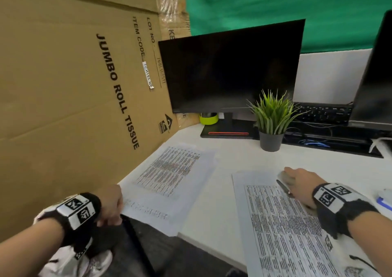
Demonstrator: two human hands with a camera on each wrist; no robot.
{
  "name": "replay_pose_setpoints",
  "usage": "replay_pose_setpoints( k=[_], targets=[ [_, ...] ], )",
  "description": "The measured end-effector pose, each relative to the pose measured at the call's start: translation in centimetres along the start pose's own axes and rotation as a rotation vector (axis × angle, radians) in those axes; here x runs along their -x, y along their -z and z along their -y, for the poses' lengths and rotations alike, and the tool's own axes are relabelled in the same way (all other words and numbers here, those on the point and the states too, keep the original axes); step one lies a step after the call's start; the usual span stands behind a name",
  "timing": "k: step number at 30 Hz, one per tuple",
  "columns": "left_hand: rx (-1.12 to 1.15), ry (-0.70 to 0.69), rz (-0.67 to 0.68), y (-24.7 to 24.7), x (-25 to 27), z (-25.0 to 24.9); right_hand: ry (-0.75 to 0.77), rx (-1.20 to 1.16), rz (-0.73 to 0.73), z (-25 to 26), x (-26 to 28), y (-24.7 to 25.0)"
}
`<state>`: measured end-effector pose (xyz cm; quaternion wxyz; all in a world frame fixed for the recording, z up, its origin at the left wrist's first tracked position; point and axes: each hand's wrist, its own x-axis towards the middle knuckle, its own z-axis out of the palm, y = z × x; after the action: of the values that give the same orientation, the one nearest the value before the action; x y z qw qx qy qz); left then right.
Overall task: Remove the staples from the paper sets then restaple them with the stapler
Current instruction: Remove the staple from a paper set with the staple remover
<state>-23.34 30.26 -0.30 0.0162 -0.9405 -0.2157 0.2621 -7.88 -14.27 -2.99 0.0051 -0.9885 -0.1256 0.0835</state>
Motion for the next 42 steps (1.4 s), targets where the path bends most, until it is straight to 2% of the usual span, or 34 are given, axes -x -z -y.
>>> replay_pose_setpoints(
  k=[2,4,7,10,12,14,18,20,22,24,27,34,42],
  targets=[
    [0.029,0.046,-0.075,-1.0,-0.8,1.8,-0.023,-0.009,0.002,0.0,0.1,0.0],
    [-0.011,0.063,-0.091,-1.4,-1.4,2.7,-0.055,-0.044,0.011,0.3,0.2,0.1],
    [-0.052,0.082,-0.222,-0.2,-0.6,1.1,-0.069,-0.073,-0.003,0.7,0.5,0.3],
    [0.026,-0.027,-0.391,2.7,1.0,-3.1,-0.06,-0.09,0.016,0.7,0.6,0.2],
    [0.132,-0.199,-0.423,4.3,1.6,-7.3,-0.057,-0.09,0.024,0.7,1.0,0.5],
    [0.223,-0.389,-0.363,5.0,2.2,-12.4,-0.062,-0.112,0.016,0.6,1.0,0.5],
    [0.158,-0.632,-0.159,4.7,3.2,-23.1,-0.083,-0.154,0.019,0.4,0.7,0.4],
    [0.035,-0.733,-0.077,4.4,2.8,-27.1,-0.079,-0.174,0.017,0.2,0.5,0.3],
    [-0.169,-0.796,-0.064,4.2,2.0,-29.4,-0.068,-0.17,0.029,0.3,0.3,0.0],
    [-0.286,-0.816,-0.026,4.1,1.0,-30.6,-0.065,-0.159,0.027,0.3,0.2,-0.1],
    [-0.339,-0.819,0.036,4.1,0.3,-31.2,-0.053,-0.145,0.005,0.3,0.1,0.0],
    [-0.429,-0.785,0.05,3.4,-1.4,-32.7,-0.099,-0.161,0.014,1.4,-1.2,0.6],
    [-0.465,-0.761,0.009,3.0,-1.7,-33.2,-0.094,-0.038,0.046,2.2,-2.7,1.7]
  ],
)
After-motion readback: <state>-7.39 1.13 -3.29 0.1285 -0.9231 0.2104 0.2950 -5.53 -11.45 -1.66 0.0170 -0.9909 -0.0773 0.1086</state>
